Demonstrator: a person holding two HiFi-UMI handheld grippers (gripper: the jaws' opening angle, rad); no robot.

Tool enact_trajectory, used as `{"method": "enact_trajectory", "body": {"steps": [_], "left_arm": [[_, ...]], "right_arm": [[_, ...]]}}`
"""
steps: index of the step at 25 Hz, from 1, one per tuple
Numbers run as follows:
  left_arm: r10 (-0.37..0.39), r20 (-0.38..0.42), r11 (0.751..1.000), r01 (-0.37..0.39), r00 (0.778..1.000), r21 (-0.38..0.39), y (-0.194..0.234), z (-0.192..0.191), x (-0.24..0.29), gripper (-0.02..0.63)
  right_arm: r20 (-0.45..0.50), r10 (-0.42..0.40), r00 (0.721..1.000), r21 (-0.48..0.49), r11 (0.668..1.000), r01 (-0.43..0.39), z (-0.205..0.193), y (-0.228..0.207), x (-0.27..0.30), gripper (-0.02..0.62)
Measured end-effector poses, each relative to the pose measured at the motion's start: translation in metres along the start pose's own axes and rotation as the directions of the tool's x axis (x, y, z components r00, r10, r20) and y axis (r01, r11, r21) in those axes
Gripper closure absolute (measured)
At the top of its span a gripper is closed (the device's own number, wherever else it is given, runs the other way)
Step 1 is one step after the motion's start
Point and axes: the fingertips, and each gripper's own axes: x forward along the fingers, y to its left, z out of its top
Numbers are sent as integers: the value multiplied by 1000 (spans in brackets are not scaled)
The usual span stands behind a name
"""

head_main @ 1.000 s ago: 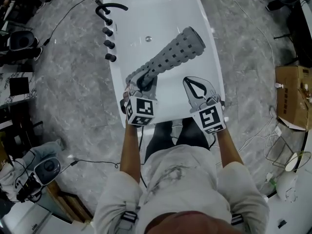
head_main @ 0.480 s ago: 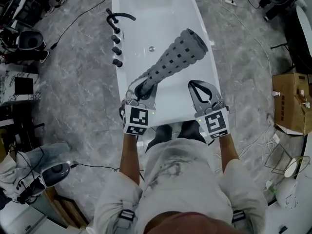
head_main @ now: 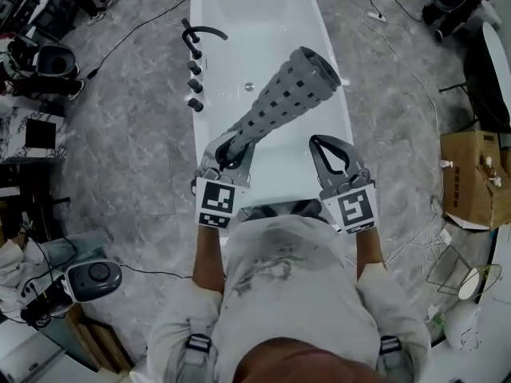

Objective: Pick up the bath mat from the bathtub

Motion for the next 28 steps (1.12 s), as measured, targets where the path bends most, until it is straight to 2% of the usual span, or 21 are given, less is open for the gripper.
{"method": "enact_trajectory", "body": {"steps": [13, 28], "left_arm": [[15, 55, 999, -13, 998, -37, -9, 27, -23, 512], [25, 52, 999, -23, 998, -33, -17, 32, -30, 512]], "right_arm": [[81, 28, 996, 26, 999, -31, 29, 3, -12, 594], [81, 55, 995, 37, 998, -59, 32, 8, -16, 594]]}}
